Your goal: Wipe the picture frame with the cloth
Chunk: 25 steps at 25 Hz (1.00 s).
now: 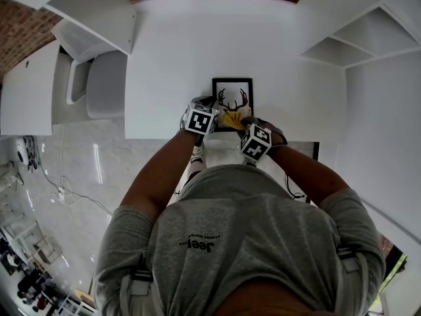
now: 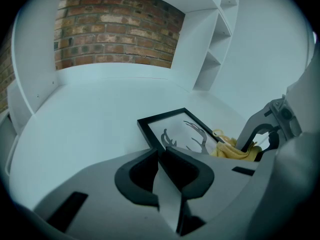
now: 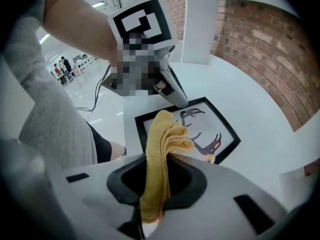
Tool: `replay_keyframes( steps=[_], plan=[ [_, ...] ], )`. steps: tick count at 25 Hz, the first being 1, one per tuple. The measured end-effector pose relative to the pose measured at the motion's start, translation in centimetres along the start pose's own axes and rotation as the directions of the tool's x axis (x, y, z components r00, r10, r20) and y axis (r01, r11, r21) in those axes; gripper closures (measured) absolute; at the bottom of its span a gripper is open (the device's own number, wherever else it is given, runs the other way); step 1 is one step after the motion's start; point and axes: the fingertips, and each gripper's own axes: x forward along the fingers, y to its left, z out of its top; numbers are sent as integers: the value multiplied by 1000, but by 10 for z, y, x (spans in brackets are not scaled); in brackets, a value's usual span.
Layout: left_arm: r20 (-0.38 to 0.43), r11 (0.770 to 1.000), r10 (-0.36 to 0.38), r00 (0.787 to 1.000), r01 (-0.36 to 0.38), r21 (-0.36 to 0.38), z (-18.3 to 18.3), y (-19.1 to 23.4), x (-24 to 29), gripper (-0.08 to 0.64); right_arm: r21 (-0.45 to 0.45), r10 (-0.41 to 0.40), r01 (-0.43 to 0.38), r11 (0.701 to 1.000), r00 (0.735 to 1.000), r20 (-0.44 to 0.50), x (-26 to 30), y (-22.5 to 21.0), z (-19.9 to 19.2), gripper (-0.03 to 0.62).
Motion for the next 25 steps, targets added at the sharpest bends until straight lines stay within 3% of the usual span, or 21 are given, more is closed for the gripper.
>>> replay_keyframes(
  steps=[8, 12, 17, 25],
  plan=[
    [2, 1000, 1, 1000, -1, 2, 0, 1, 0, 495, -3, 3, -3, 1000, 1000, 3, -2, 5, -1, 532],
    [1, 1000, -4, 1000, 4, -3, -2, 0, 1, 495, 41, 9, -11, 999, 999, 40, -6, -3, 3, 532],
    [5, 1000, -10, 1000, 10, 1, 0, -1, 1, 495, 88, -72, 63, 994, 991, 111, -7, -48, 30, 532],
    [4, 1000, -14, 1000, 14, 6, 0, -2, 1, 495, 140, -190, 171, 975, 972, 138, 10, -117, 82, 532]
  ],
)
